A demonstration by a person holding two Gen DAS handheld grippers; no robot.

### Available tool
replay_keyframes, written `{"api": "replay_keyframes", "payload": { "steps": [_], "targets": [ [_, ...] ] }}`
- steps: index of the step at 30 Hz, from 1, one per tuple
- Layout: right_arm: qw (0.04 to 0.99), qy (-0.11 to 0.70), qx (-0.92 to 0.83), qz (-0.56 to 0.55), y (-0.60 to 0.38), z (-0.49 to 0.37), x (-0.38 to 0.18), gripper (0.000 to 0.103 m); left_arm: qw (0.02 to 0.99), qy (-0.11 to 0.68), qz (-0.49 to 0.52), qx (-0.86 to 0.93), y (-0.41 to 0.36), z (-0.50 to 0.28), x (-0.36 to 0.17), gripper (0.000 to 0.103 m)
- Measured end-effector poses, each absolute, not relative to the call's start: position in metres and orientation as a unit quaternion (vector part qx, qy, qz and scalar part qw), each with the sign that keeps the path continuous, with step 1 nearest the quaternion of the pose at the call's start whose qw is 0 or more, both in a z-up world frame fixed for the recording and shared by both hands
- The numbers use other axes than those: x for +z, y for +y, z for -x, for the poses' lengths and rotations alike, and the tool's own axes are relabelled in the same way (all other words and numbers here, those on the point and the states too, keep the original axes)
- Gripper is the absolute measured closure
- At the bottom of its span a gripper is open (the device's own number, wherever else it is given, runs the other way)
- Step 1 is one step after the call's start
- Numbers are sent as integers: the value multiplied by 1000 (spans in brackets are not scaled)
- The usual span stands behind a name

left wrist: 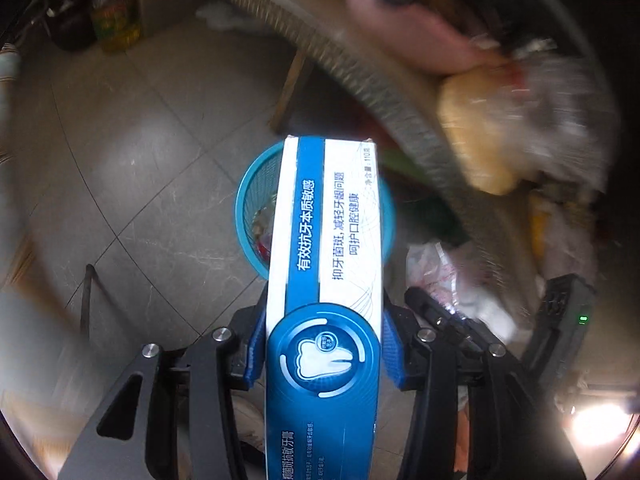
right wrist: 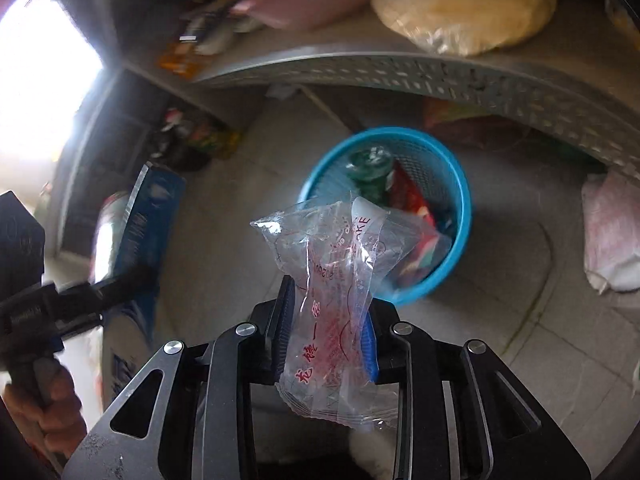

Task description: Collect trash

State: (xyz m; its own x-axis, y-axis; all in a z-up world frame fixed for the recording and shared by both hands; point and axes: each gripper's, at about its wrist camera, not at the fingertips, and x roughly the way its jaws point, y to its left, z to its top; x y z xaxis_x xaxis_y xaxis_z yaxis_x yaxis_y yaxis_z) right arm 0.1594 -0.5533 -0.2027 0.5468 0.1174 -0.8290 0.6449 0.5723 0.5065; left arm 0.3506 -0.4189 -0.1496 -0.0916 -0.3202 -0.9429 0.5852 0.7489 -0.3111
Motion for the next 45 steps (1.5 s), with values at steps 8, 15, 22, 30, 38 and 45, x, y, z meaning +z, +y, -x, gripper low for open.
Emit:
{"api": "replay_keyframes", "payload": {
  "steps": [8, 15, 22, 30, 38, 45],
  "targets": [
    [758, 469, -247, -381, -589, -214, -257, 41, 663, 675, -153, -285, -472, -381, -231, 41],
    [779, 450, -261, -352, -584, -190, -245, 35, 678, 650, -118, -321, -452, -371, -198, 35],
    [814, 424, -262, -298, -563, -158, -200, 35, 696, 607, -97, -371, -415, -339, -128, 32],
    [889, 344, -211, -215, -476, -70, -87, 23, 760, 485, -79, -425, -318, -265, -8, 15],
    [934, 287, -170, -129, -372, 19, -2, 8, 828, 388, -25, -404, -187, -145, 46, 6],
    [926, 325, -173, -84, -312, 48, 5, 8, 879, 398, 25, -260, -134, -67, 13, 6]
  ]
}}
